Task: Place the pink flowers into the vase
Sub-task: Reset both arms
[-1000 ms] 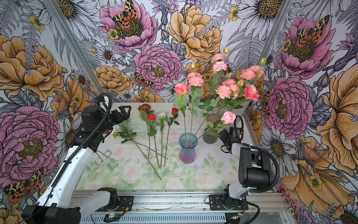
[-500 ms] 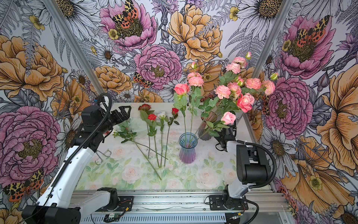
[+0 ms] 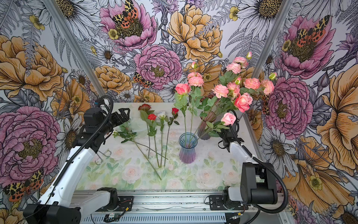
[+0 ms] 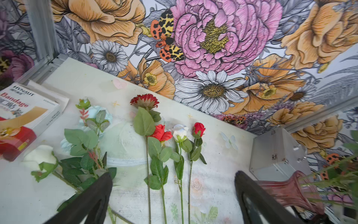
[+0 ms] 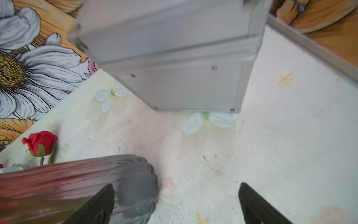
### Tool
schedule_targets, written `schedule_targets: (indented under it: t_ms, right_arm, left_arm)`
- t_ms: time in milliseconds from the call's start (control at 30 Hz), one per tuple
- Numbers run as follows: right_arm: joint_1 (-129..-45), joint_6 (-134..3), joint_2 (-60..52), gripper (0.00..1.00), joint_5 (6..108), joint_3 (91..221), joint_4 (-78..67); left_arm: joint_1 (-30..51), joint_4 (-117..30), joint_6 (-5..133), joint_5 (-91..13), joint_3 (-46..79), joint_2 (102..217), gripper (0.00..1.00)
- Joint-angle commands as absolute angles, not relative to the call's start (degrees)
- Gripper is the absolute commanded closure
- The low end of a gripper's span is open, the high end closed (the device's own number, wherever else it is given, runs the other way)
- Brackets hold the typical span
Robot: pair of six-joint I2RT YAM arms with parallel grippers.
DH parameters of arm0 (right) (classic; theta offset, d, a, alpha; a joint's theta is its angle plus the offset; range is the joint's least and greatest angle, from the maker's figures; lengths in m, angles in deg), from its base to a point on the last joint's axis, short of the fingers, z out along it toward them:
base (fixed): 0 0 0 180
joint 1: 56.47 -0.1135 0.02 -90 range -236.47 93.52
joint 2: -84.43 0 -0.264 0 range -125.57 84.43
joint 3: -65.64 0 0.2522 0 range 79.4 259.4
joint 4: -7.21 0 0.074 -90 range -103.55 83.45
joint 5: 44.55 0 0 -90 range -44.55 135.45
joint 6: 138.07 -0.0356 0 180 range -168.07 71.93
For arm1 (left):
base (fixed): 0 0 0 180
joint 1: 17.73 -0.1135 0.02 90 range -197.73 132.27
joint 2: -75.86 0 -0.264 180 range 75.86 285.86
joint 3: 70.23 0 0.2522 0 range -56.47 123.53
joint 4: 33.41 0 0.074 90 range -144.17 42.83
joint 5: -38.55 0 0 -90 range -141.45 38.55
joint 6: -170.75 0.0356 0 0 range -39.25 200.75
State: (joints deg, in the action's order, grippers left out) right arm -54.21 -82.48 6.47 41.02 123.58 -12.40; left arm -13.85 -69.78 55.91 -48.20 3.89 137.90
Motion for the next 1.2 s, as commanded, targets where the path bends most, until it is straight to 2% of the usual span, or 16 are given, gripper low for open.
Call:
schedule_targets:
  t_ms: [0, 133, 267, 333, 467, 667, 767, 833, 967, 1033, 1100, 1167]
  right_arm:
    - [-54.37, -75.02, 4.58, 0.01, 33.99, 125.98, -15.16]
    - [-54.84, -68.48, 3.94, 0.01, 27.65, 124.21, -10.77]
    - [-54.89, -61.27, 8.44, 0.01, 24.84, 113.1, 10.1]
    - [-55.2, -58.83, 7.5, 0.01, 23.85, 110.31, 18.14]
    - [-55.77, -57.56, 3.22, 0.01, 23.41, 109.73, 21.39]
    - [-56.71, -55.66, 0.11, 0.01, 26.83, 103.01, 37.61]
    - [-56.8, -54.46, -1.26, 0.01, 30.35, 101.96, 40.49]
    - [-56.92, -53.96, -3.56, 0.0, 30.0, 98.18, 50.62]
    - [-57.0, -54.82, -2.53, 0.01, 29.15, 98.86, 47.16]
    - [-57.26, -54.26, -3.05, 0.01, 29.05, 99.27, 47.53]
    - [-57.1, -54.32, -3.45, 0.01, 28.76, 99.69, 47.47]
    - [-57.02, -54.89, -3.31, 0.01, 28.23, 100.65, 45.18]
  left_arm:
    - [-13.51, -66.53, 57.07, -62.84, -1.86, 136.03, 0.01]
    - [-13.29, -59.2, 60.84, -74.56, -10.29, 133.1, 0.01]
    - [-13.91, -54.5, 60.66, -84.45, -14.79, 134.34, 0.01]
    - [-15.09, -49.68, 61.93, -87.04, -17.38, 137.43, 0.01]
    - [-15.94, -41.33, 64.67, -90.45, -19.9, 145.87, 0.01]
    - [-13.99, -31.57, 72.01, -87.5, -22.64, 149.78, 0.01]
    - [-13.07, -19.96, 75.24, -83.33, -27.17, 151.23, 0.01]
    - [-12.39, -14.63, 77.93, -83.65, -29.43, 154.52, 0.01]
    - [-11.3, -3.21, 81.26, -81.8, -33.8, 155.75, 0.01]
    - [-13.26, 12.96, 81.73, -73.89, -38.64, 161.37, 0.01]
    - [-12.58, 13.53, 83.36, -72.74, -37.21, 165.91, 0.02]
    - [-13.96, 7.93, 81.32, -71.05, -36.14, 163.74, 0.02]
